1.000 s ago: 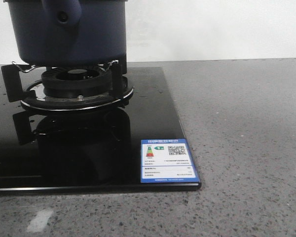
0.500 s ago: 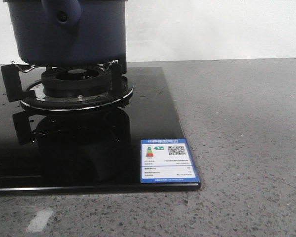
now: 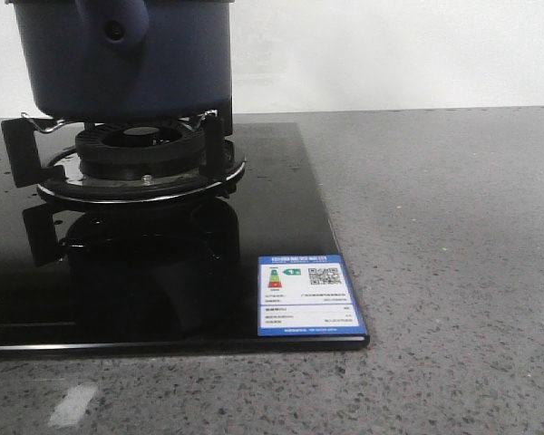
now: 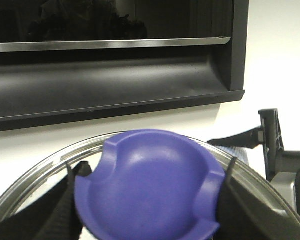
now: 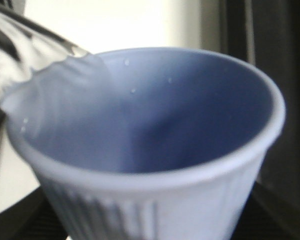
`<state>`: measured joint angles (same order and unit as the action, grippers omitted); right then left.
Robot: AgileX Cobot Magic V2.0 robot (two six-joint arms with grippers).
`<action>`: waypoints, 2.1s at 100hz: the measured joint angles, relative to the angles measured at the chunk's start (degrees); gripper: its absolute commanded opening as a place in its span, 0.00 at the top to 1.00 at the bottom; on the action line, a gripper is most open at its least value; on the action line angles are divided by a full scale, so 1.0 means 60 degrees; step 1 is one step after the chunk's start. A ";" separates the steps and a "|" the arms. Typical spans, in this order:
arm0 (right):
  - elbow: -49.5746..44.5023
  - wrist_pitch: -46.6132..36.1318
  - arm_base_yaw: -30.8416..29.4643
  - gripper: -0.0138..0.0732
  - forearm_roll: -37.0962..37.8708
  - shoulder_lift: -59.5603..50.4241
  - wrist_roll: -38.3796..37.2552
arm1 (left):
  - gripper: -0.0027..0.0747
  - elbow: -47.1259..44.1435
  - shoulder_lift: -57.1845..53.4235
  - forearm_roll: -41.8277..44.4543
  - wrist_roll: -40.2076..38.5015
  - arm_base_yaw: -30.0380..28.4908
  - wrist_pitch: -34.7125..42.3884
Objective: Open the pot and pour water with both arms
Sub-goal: 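Tilt the blue cup with right gripper to pour water into the pot, then carry the cup back and set it upright on the counter, right gripper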
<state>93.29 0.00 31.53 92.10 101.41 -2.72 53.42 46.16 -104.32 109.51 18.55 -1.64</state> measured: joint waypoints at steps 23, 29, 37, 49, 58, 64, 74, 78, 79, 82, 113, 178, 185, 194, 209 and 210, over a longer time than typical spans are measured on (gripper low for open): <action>0.0681 -0.0052 0.0000 0.43 0.1796 0.0000 0.0000 | 0.64 0.0000 0.0000 0.0000 0.0000 0.0000 0.0000; 0.0863 -0.0077 0.0000 0.43 0.1949 0.0000 0.0000 | 0.64 0.0000 0.0000 0.0000 0.0000 0.0000 0.0000; 0.1130 -0.0113 0.0000 0.43 0.2029 0.0000 0.0000 | 0.64 0.0000 0.0000 0.0000 0.0000 0.0000 0.0000; 0.1422 -0.0154 0.0000 0.43 0.2049 0.0000 0.0017 | 0.64 0.0000 0.0000 0.0000 0.0000 0.0000 0.0017; 0.1494 -0.0171 0.0000 0.43 0.2049 0.0000 0.0017 | 0.64 0.0000 0.0000 0.0000 0.0000 0.0000 0.0017; 0.1516 -0.0226 0.0000 0.43 0.2056 0.0000 0.0017 | 0.64 0.0000 0.0000 0.0000 0.0000 0.0000 0.0017; 0.1516 -0.0330 0.0000 0.43 0.2074 0.0000 -0.0259 | 0.64 0.0000 0.0000 0.0000 0.0000 0.0000 0.0017; 0.1516 -0.0354 0.0000 0.43 0.2040 0.0004 -0.0533 | 0.64 0.0000 0.0000 0.0000 0.0000 0.0000 0.0017; 0.1516 -0.0354 0.0000 0.43 0.2017 0.0004 -0.0679 | 0.64 0.0000 0.0000 0.0000 0.0000 0.0000 0.0017; 0.1516 -0.0354 0.0000 0.43 0.1877 0.0022 -0.1046 | 0.64 0.0000 0.0000 0.0000 0.0000 0.0000 0.0017; 0.1499 0.2979 0.0183 0.43 -0.2304 0.0099 -0.5944 | 0.64 -0.0021 0.0000 0.0000 0.0000 0.0000 0.0017; -0.4921 0.0332 -0.2370 0.43 -0.5532 -0.2196 -0.8181 | 0.64 -0.0025 0.0340 0.0000 0.0000 0.0000 -0.0520; -0.5697 -0.0548 -0.2482 0.43 -0.5492 -0.2196 -0.8294 | 0.64 -0.0025 0.0340 0.0000 0.0000 0.0000 -0.0524; -0.6315 -0.1239 -0.2587 0.43 -0.5419 -0.2196 -0.8360 | 0.64 -0.0025 0.0340 0.0000 0.0000 0.0000 -0.0538; -0.6619 -0.1403 -0.2692 0.43 -0.5337 -0.2210 -0.8398 | 0.64 -0.0025 0.0340 0.0000 0.0000 0.0000 -0.0538; -0.6619 -0.1402 -0.2712 0.43 -0.5337 -0.2216 -0.8398 | 0.64 -0.0025 0.0340 0.0000 0.0000 0.0000 -0.0538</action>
<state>53.57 -8.41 15.26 60.07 88.12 -53.11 53.27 48.20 -104.32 109.51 18.55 -4.87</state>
